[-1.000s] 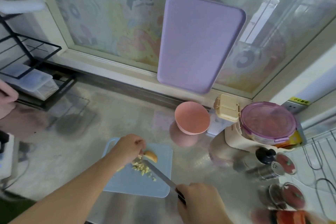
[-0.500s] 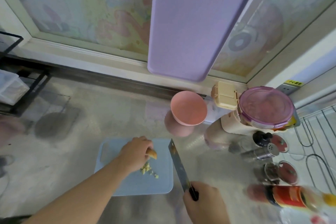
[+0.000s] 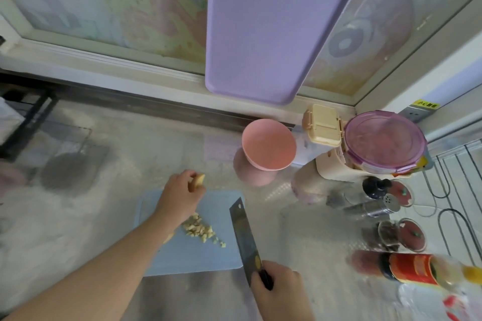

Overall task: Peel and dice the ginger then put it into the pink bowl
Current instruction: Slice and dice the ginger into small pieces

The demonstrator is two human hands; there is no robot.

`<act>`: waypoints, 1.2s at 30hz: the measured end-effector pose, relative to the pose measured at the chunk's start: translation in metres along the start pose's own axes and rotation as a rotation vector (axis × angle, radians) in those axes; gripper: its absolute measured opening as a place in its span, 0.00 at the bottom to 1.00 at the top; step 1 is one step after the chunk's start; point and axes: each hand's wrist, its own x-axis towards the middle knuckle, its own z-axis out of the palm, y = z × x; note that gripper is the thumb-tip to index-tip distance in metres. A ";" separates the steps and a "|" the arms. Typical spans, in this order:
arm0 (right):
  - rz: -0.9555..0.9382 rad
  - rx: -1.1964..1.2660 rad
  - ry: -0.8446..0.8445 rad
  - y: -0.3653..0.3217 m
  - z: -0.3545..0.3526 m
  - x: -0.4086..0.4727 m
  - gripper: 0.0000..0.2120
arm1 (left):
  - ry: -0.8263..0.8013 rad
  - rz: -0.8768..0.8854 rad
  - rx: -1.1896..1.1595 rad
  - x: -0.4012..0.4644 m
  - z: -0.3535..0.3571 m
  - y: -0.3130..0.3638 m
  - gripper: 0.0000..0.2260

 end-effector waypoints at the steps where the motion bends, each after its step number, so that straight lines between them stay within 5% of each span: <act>1: -0.015 0.014 -0.044 -0.004 0.007 0.002 0.13 | 0.014 -0.042 -0.037 0.002 -0.006 -0.003 0.15; 11: 0.114 0.332 -0.294 -0.038 0.089 0.017 0.16 | 0.059 -0.319 -0.471 -0.009 -0.033 -0.045 0.10; 28: 0.044 0.290 -0.098 -0.007 0.090 0.017 0.18 | -0.011 -0.312 -0.685 -0.021 -0.033 -0.050 0.08; 36: 0.044 0.305 -0.164 -0.021 0.101 0.013 0.17 | -0.039 -0.324 -0.802 -0.026 -0.033 -0.044 0.10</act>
